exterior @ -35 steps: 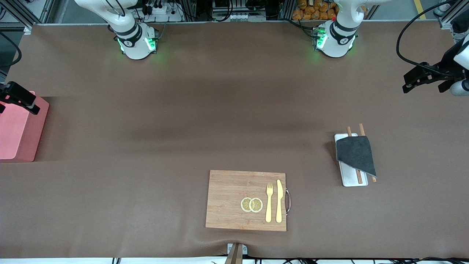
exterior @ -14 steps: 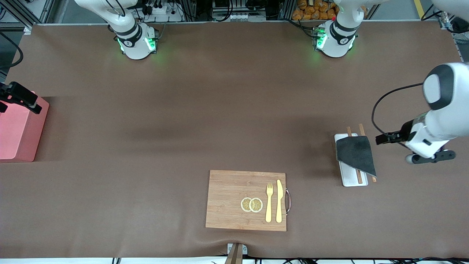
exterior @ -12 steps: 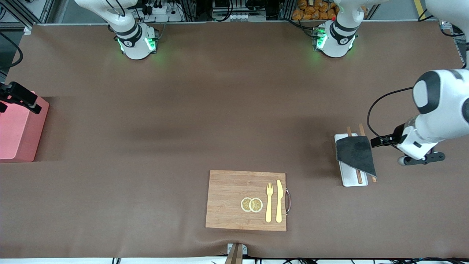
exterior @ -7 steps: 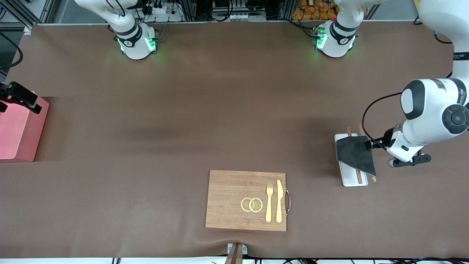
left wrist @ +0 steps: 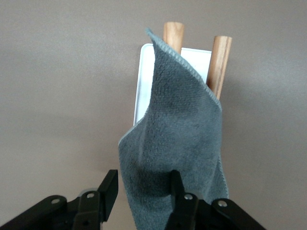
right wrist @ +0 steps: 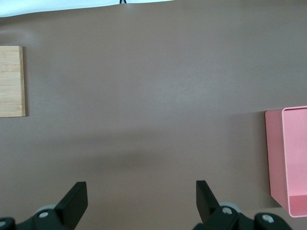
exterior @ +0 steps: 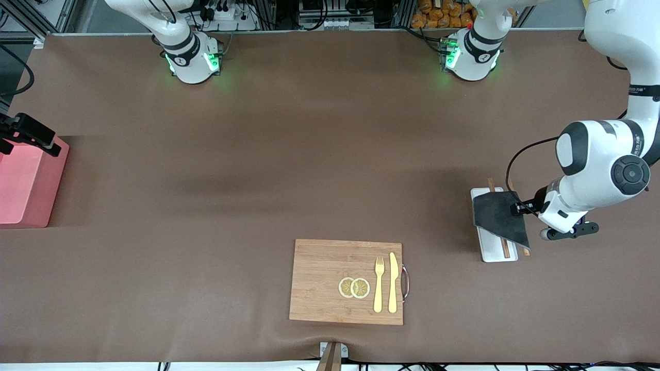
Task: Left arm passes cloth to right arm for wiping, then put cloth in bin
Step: 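Close the left gripper on the grey cloth's corner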
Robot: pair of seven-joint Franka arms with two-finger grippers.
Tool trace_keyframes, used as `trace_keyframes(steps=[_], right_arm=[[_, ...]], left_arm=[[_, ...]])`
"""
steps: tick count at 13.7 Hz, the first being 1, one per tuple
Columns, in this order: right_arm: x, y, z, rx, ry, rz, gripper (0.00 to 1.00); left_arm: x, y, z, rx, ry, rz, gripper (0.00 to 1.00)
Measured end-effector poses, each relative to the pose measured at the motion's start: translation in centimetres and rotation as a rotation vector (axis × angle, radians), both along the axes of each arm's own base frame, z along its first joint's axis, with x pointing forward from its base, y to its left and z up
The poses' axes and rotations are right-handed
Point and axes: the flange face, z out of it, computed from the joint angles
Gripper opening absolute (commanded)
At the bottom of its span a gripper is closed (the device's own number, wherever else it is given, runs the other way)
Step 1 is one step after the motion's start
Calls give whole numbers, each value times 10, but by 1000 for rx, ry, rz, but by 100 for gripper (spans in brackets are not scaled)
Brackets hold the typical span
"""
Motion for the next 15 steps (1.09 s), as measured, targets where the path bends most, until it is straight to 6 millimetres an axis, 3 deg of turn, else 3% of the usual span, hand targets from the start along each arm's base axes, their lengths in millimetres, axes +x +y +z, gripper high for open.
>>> trace_keyframes(steps=[6, 12, 15], right_arm=[[0, 0, -1, 0, 4, -1, 100], [1, -1, -3, 0, 7, -1, 100], [1, -1, -3, 0, 8, -2, 100]], left_arm=[[1, -6, 2, -4, -7, -6, 26], [3, -8, 7, -5, -16, -8, 1], [3, -8, 7, -5, -18, -8, 0]])
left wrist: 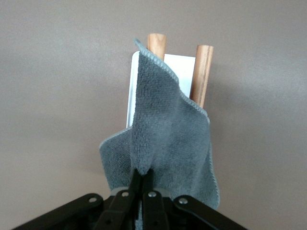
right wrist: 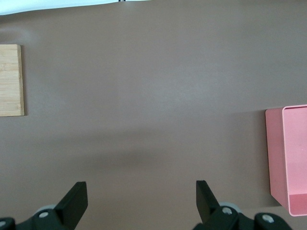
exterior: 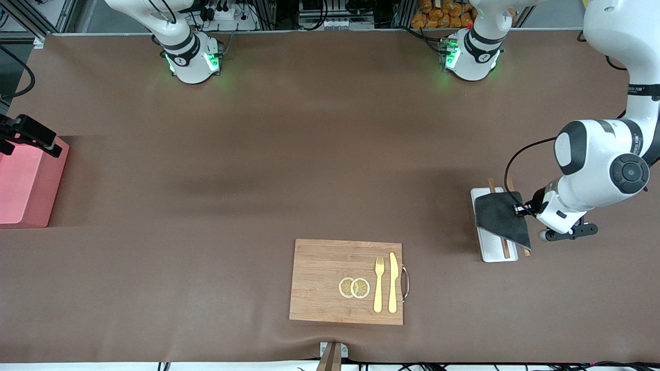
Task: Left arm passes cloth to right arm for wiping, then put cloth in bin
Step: 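Close the left gripper on the grey cloth's corner, then lift the cloth with the left gripper while the right gripper approaches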
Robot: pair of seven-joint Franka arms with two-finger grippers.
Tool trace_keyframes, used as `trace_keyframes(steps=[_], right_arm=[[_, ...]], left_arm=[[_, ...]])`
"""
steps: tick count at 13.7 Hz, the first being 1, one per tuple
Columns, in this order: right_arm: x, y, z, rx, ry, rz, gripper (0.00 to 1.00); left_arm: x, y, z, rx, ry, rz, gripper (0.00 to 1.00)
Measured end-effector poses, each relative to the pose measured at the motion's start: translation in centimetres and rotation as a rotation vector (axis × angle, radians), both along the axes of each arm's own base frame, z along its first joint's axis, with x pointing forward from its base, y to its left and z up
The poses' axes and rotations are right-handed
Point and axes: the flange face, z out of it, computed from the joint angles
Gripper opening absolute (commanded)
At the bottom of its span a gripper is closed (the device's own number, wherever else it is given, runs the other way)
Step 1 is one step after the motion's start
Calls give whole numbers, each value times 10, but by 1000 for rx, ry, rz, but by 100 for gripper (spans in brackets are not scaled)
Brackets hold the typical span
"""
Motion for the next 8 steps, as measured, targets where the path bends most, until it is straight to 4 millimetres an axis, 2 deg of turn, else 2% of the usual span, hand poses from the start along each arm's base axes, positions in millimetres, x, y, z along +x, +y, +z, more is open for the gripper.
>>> trace_keyframes(steps=[4, 6, 8], right_arm=[[0, -1, 0, 0, 0, -1, 100], [-1, -1, -1, 1, 13, -2, 100], [-2, -1, -2, 1, 24, -2, 100]], left_arm=[[0, -5, 2, -3, 1, -6, 0], [-3, -20, 7, -10, 13, -10, 0], [-7, -44, 23, -18, 25, -16, 0]])
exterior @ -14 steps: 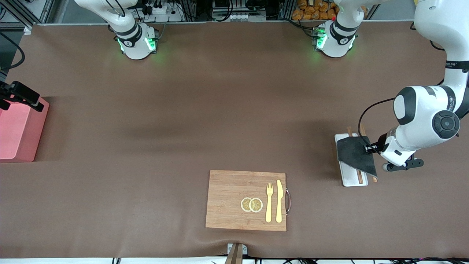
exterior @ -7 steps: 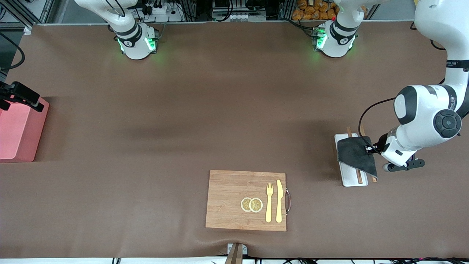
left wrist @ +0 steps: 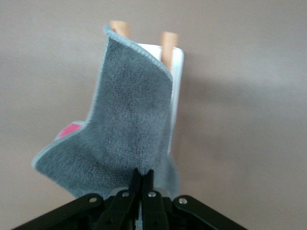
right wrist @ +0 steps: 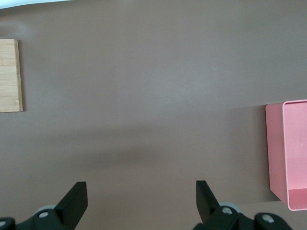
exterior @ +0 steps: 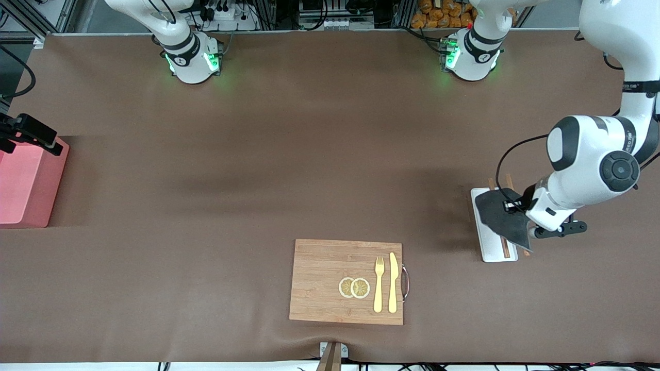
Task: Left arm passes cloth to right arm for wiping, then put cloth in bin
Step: 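Lift the cloth with the left gripper while the right gripper approaches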
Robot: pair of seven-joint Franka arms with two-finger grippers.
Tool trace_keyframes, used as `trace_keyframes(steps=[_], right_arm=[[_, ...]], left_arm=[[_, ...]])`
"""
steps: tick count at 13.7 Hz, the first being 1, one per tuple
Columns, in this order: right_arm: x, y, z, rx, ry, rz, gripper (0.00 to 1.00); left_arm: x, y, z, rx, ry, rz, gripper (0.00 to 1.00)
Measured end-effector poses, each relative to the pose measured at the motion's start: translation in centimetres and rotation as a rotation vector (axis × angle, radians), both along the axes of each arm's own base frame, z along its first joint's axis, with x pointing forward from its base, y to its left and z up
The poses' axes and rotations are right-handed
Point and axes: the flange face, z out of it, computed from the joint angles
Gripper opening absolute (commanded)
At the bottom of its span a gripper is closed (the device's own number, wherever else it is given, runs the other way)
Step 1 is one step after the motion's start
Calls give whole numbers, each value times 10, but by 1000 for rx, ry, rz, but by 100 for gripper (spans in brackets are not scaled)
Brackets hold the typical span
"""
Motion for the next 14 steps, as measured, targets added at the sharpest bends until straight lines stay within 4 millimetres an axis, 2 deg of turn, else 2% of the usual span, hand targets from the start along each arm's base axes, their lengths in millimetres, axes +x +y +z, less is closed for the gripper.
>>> trace_keyframes(steps=[2, 5, 8, 10, 14], right_arm=[[-1, 0, -1, 2, 13, -24, 100], [-7, 8, -6, 59, 74, -167, 100], [-13, 25, -11, 156, 161, -365, 100], [-17, 45, -12, 200, 229, -500, 100], [-18, 92, -16, 275, 354, -774, 100]], left_arm=[[-7, -28, 26, -4, 5, 7, 0], [-27, -85, 73, -7, 6, 43, 0], [-47, -162, 118, -70, 2, 141, 0], [-63, -220, 145, -112, -14, 210, 0], [-88, -316, 178, -210, -13, 311, 0]])
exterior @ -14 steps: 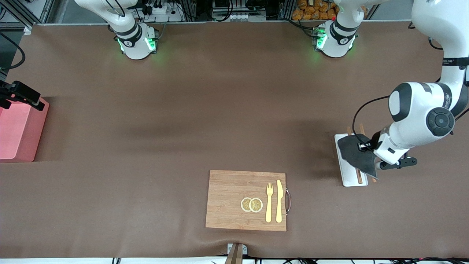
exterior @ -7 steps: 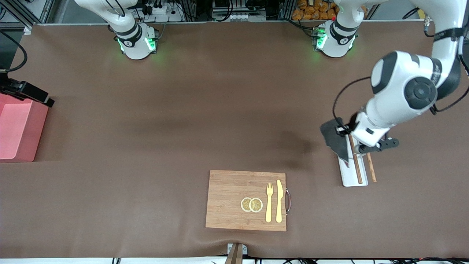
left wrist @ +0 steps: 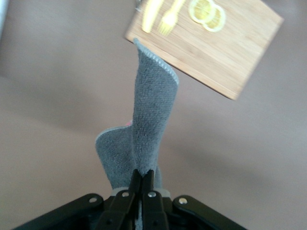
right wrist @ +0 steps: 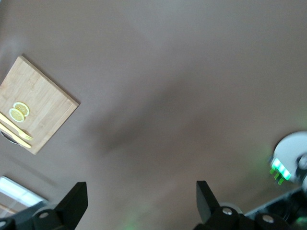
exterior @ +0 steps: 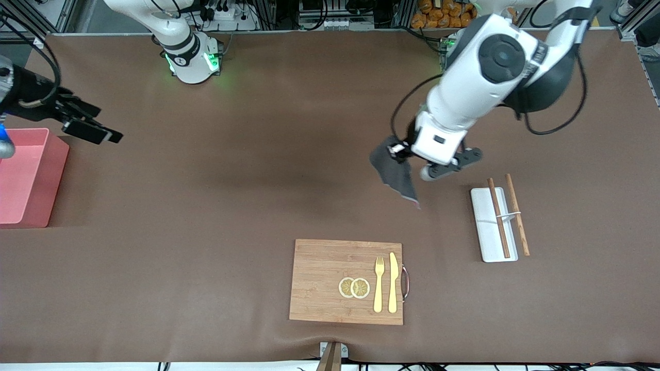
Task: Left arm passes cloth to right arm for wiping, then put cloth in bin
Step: 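Lift the cloth with the left gripper while the right gripper approaches, then grasp the cloth with the right gripper beside the left gripper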
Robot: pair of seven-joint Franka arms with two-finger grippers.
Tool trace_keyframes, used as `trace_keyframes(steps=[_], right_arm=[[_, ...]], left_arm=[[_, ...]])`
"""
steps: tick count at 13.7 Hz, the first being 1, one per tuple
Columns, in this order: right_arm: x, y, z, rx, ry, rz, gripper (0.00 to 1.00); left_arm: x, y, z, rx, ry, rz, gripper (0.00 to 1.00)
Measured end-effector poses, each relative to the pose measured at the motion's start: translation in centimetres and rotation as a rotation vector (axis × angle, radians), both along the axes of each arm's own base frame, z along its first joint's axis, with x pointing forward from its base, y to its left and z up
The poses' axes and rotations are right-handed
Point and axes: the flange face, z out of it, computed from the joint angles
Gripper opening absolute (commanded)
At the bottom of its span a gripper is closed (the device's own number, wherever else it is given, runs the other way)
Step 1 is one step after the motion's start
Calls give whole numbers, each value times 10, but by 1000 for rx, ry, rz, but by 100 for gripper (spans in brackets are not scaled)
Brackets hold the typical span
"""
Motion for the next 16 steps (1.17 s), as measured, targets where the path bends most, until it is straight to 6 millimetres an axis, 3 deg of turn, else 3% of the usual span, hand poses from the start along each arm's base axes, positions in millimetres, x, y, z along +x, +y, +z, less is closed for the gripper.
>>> trace_keyframes(steps=[4, 9, 11, 16], right_arm=[[11, 51, -30, 49, 180, -196, 100], [34, 69, -79, 154, 352, -359, 100], [38, 70, -98, 180, 365, -399, 100], [45, 72, -123, 238, 365, -474, 100]], left_arm=[[-4, -84, -4, -197, -44, 140, 0], [-19, -161, 0, -462, -61, 356, 0], [-20, -183, -1, -531, -46, 404, 0], [-10, -205, -35, -646, -74, 471, 0]])
